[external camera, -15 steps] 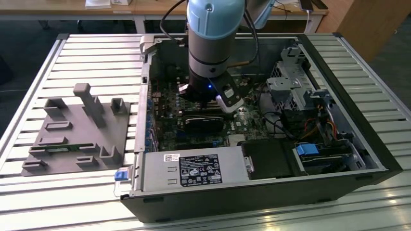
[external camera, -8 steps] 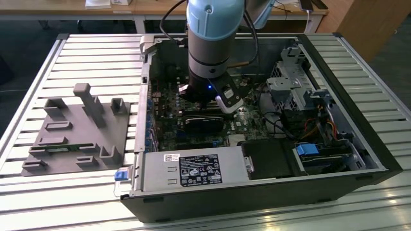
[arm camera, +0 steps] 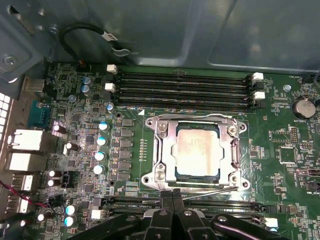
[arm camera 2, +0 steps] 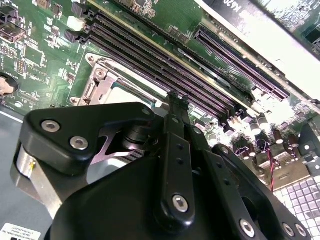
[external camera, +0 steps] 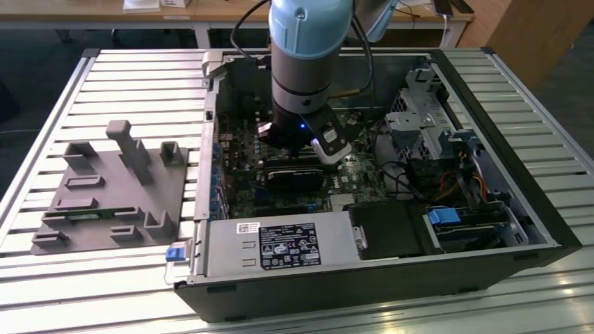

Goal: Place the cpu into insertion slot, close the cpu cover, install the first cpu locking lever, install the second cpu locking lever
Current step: 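Install the second cpu locking lever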

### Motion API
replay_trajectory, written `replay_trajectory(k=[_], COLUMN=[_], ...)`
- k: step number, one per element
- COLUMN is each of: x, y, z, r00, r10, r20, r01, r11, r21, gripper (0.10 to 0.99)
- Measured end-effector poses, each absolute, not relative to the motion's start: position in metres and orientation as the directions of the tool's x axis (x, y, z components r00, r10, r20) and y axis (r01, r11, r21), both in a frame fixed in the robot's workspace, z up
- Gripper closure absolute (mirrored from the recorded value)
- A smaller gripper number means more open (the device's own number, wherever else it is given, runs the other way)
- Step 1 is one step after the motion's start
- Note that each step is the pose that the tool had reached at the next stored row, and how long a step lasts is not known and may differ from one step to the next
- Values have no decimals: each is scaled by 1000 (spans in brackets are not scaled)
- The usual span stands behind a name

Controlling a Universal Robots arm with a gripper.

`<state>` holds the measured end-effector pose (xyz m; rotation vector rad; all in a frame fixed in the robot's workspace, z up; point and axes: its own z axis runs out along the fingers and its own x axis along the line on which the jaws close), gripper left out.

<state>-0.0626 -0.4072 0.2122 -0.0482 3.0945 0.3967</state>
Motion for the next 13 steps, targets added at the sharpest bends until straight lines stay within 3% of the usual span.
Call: replay_trajectory(k=[13], x=[-67], y=[-408], z=[210], r00=[-999], r10=[-28], r20=[-25], r01=[-34], r11=[966], r21=[257], gripper=[980])
